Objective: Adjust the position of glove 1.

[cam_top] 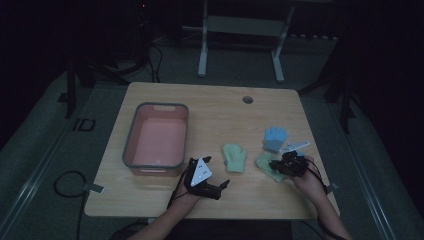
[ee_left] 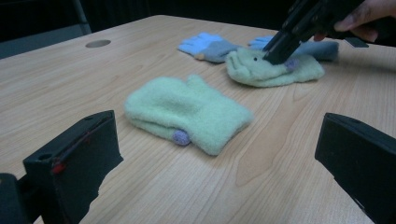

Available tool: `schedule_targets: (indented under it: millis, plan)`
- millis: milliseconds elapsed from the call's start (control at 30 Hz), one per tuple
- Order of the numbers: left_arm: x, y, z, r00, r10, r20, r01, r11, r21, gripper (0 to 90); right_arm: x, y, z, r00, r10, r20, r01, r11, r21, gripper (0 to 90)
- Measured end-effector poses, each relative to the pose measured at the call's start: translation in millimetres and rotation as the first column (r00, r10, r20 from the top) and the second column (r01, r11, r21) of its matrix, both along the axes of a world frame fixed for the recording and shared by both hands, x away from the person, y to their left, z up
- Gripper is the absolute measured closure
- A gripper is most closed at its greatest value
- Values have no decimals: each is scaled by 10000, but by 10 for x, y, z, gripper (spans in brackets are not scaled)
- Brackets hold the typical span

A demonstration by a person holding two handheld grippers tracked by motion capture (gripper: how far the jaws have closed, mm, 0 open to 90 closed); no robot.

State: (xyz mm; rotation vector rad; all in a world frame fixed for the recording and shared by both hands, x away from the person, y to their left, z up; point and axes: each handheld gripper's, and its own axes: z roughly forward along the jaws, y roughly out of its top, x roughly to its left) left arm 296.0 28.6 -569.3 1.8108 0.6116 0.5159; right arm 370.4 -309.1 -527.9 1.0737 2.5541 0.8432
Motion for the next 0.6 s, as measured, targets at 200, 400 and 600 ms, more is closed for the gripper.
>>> schedule_targets:
  millis: [200,400,600]
  plan:
    - [-1,-2,0,10000,0,11,0,10000,14,1,-77,53,317,9942,-884,608,844,9942,665,860]
    - [-5,-6,-1,10000,-17,60,17,10000,40,1,-149,149,703,9719,-1937,1341,1749,9746,1400,860]
    - [-6,-5,-1,10000,-14,91,14,10000,48,1,-190,232,838,9122,-3556,2036,3240,9301,1732,860]
